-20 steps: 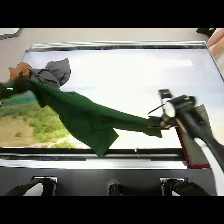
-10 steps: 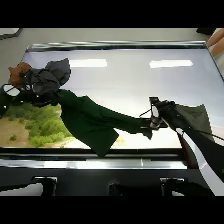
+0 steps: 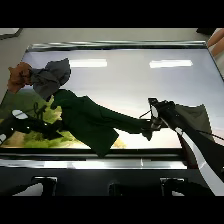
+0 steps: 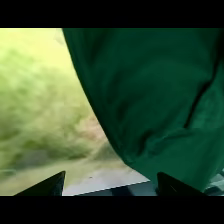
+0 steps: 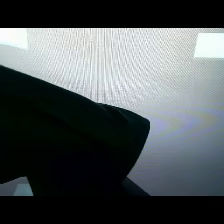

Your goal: Fold the shirts.

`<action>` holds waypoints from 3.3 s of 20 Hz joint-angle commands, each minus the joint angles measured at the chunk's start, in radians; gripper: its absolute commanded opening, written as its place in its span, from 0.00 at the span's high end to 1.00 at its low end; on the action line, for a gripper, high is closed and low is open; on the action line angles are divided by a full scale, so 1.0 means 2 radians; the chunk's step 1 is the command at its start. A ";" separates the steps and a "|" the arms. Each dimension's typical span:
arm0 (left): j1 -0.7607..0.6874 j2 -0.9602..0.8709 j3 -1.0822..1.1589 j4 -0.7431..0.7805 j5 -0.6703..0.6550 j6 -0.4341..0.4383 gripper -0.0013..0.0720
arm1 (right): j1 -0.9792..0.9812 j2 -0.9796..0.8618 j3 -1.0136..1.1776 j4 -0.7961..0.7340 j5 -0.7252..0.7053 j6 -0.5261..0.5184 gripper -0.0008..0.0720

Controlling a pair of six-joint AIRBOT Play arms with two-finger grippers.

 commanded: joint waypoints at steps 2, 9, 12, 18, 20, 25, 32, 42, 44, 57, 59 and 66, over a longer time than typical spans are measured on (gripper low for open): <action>-0.068 0.009 -0.087 -0.093 0.117 0.010 0.13 | 0.000 0.000 0.000 0.000 0.014 -0.001 0.94; -0.085 0.016 -0.047 -0.132 0.177 0.027 0.93 | 0.000 0.018 0.013 -0.003 0.015 0.034 0.94; -0.061 0.091 0.057 -0.131 0.153 0.117 0.93 | 0.000 0.070 0.070 -0.067 0.002 0.082 0.94; 0.050 0.272 0.399 -0.022 0.182 0.069 0.93 | -0.079 0.219 0.296 -0.176 -0.001 0.177 0.94; 0.096 0.304 0.451 0.030 0.156 -0.007 0.93 | -0.102 0.267 0.327 -0.176 0.005 0.176 0.94; 0.108 0.340 0.452 -0.022 0.098 -0.039 0.93 | -0.103 0.339 0.327 -0.138 0.052 0.152 0.94; 0.105 0.321 0.438 -0.021 0.019 -0.018 0.93 | -0.103 0.335 0.324 -0.124 0.243 0.040 0.94; 0.015 0.146 0.117 -0.024 0.138 0.097 0.93 | -0.134 0.100 0.143 0.087 0.098 0.036 0.94; -0.003 0.085 0.125 -0.029 0.179 0.105 0.93 | -0.157 0.038 0.143 0.145 0.034 0.056 0.94; -0.029 -0.033 0.131 -0.040 0.200 0.105 0.93 | -0.165 -0.055 0.144 0.248 -0.126 0.061 0.94; -0.029 -0.033 0.131 -0.040 0.191 0.105 0.93 | -0.165 -0.054 0.143 0.247 -0.111 0.061 0.94; -0.026 -0.032 0.132 -0.039 0.141 0.105 0.54 | -0.166 -0.049 0.147 0.253 -0.077 0.005 0.04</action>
